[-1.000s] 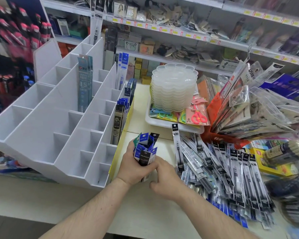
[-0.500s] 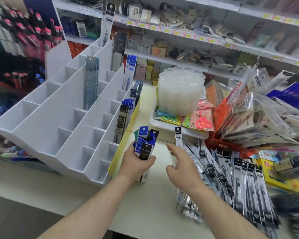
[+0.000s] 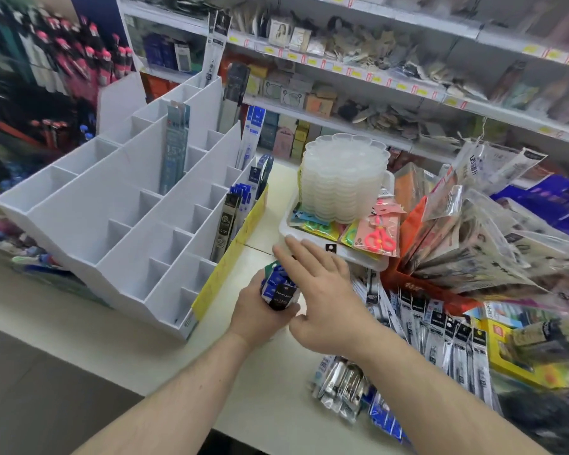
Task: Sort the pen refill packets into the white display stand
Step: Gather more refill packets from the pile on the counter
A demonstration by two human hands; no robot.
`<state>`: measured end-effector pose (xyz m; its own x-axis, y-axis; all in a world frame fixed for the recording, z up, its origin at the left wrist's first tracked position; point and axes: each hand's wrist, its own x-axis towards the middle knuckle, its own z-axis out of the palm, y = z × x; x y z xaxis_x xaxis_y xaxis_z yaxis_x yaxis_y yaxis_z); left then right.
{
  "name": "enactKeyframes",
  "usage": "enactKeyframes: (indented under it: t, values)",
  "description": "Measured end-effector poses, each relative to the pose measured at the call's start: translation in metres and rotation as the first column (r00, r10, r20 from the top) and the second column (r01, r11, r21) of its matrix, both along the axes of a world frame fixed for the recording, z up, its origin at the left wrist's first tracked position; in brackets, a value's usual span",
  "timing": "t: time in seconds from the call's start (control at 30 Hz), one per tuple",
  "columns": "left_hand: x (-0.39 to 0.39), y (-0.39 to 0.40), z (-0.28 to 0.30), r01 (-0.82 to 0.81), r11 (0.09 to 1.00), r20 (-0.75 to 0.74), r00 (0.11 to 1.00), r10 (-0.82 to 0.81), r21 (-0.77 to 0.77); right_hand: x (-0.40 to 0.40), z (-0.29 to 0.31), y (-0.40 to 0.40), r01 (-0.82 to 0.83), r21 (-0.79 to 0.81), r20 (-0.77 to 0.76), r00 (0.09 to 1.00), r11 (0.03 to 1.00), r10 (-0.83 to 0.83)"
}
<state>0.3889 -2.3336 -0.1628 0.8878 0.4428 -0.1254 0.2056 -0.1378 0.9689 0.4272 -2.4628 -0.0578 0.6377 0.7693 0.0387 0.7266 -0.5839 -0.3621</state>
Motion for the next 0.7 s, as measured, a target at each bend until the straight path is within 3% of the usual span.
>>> enactKeyframes:
  t: [0.07, 0.13, 0.23, 0.33, 0.47, 0.63, 0.7]
  values:
    - [0.001, -0.002, 0.01, -0.09, 0.989, -0.008, 0.996, 0.09, -0.119, 0.004, 0.006, -0.011, 0.154, 0.175, -0.161, 0.979, 0.973, -0.126]
    - [0.002, 0.0, 0.026, -0.177, 0.938, -0.034, 0.984, 0.175, -0.298, 0.008, 0.009, -0.021, 0.372, 0.32, -0.398, 0.887, 0.871, -0.233]
    - [0.005, 0.007, 0.055, -0.156, 0.84, -0.014, 0.985, 0.174, -0.519, 0.008, 0.004, -0.034, 0.525, 0.236, -0.648, 0.713, 0.818, -0.27]
    - [0.004, 0.008, 0.087, -0.1, 0.775, -0.021, 0.994, 0.111, -0.624, 0.0, 0.002, -0.034, 0.461, 0.123, -0.728, 0.644, 0.879, -0.236]
    - [0.005, 0.006, 0.114, -0.032, 0.714, -0.032, 0.999, 0.013, -0.699, -0.012, 0.003, -0.012, 0.415, 0.115, -0.814, 0.56, 0.903, -0.153]
    - [0.008, 0.014, 0.132, 0.036, 0.766, 0.003, 0.999, -0.044, -0.642, -0.016, 0.012, 0.012, 0.483, 0.168, -0.803, 0.572, 0.86, -0.164]
    - [0.003, 0.027, 0.135, 0.125, 0.787, 0.039, 0.991, -0.127, -0.604, -0.015, 0.018, 0.019, 0.506, 0.21, -0.838, 0.534, 0.837, -0.113]
